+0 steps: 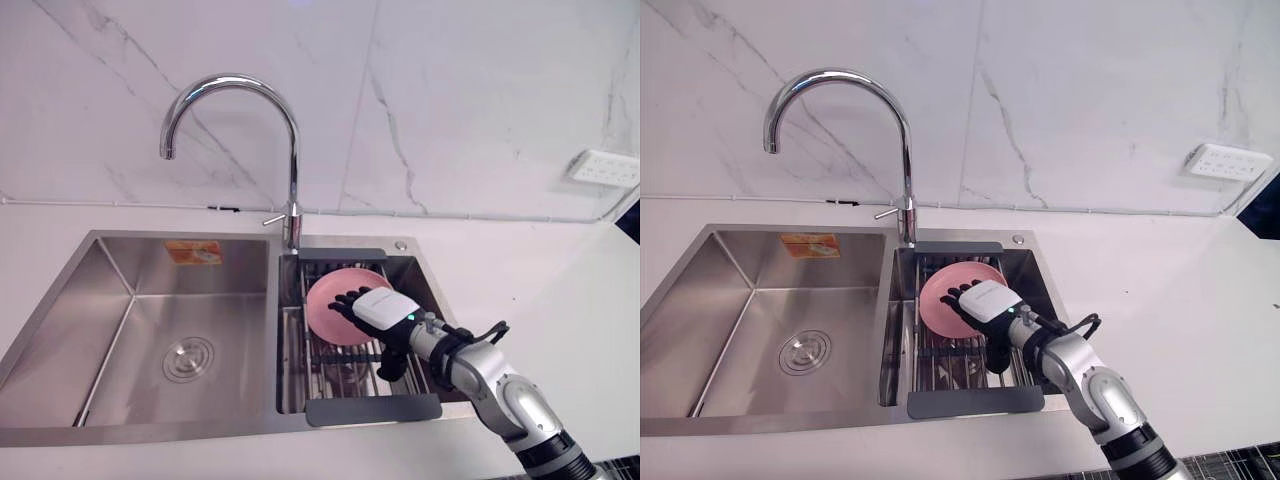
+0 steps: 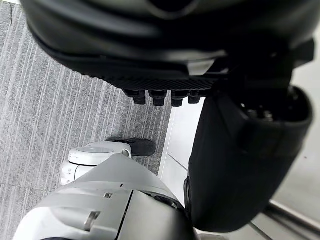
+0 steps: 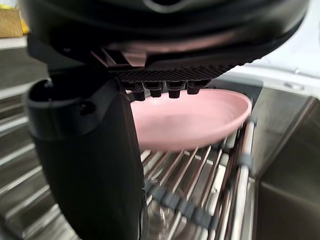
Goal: Walk over to the sink, pick up the cup, carry it to the dishwasher, place the cup inside the dishwasher, then close the dishwasher door
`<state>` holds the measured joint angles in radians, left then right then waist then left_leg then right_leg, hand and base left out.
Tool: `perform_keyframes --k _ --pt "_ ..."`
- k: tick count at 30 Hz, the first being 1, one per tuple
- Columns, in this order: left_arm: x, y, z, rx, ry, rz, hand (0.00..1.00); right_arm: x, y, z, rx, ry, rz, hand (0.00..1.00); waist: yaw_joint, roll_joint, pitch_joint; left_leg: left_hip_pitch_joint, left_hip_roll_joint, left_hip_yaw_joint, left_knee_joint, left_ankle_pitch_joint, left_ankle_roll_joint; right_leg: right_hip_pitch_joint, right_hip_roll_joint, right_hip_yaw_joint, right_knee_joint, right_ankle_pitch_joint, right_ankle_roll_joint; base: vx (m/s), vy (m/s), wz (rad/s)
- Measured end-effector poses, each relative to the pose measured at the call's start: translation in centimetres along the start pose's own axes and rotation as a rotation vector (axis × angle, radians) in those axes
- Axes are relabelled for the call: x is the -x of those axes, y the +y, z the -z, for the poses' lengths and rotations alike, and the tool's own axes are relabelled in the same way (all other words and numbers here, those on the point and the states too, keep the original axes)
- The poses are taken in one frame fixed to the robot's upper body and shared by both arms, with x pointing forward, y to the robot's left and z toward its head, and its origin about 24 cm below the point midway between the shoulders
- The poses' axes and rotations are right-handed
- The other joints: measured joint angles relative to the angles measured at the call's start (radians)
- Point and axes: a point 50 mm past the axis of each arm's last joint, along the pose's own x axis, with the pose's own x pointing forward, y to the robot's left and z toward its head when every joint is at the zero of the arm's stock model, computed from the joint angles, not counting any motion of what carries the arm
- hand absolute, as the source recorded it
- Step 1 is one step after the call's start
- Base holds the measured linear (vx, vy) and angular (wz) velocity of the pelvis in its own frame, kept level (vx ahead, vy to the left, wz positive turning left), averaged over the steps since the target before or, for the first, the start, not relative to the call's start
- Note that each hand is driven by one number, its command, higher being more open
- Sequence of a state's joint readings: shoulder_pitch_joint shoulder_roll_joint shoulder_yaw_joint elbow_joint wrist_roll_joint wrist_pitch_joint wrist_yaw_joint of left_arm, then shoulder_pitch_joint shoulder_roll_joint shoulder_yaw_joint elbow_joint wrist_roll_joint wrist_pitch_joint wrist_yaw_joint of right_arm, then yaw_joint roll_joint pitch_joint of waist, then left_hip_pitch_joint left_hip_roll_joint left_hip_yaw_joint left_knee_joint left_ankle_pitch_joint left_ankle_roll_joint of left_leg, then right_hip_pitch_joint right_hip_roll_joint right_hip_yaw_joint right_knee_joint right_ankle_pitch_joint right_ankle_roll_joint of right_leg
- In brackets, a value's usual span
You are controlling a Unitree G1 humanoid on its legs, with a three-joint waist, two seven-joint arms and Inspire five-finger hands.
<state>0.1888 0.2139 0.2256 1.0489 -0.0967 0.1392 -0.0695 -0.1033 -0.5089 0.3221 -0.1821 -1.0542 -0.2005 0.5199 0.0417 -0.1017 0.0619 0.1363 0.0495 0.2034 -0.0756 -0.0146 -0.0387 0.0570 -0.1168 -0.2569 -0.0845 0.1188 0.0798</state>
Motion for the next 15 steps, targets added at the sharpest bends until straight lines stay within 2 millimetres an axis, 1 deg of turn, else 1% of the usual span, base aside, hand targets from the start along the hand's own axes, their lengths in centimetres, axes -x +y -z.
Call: perform_keyframes --k 3,6,15 --pt "0.0 0.0 -0.03 0.0 -0.001 0.0 1.0 -0.09 0.51 0.25 -0.003 0.018 -0.022 1.0 0.0 0.004 0.003 -0.001 0.0 0.0 0.0 0.0 0.0 0.0 0.0 -0.003 0.0 -0.002 0.001 -0.01 -0.016 0.02" --pt "0.02 -0.07 -0.18 0.0 -0.006 0.002 1.0 -0.1 0.58 0.33 0.012 0.033 -0.024 1.0 0.001 0.008 0.006 -0.002 0.001 -0.001 0.0 0.002 0.003 0.0 0.001 -0.007 0.0 -0.003 0.001 -0.01 -0.007 0.01" --pt "0.01 -0.27 -0.19 -0.001 -0.009 0.002 1.0 -0.29 0.89 0.27 0.078 0.084 0.048 1.0 0.001 0.014 0.009 -0.002 0.002 -0.003 0.006 0.001 0.004 0.004 0.0 -0.009 0.0 -0.004 0.001 0.0 0.0 0.0"
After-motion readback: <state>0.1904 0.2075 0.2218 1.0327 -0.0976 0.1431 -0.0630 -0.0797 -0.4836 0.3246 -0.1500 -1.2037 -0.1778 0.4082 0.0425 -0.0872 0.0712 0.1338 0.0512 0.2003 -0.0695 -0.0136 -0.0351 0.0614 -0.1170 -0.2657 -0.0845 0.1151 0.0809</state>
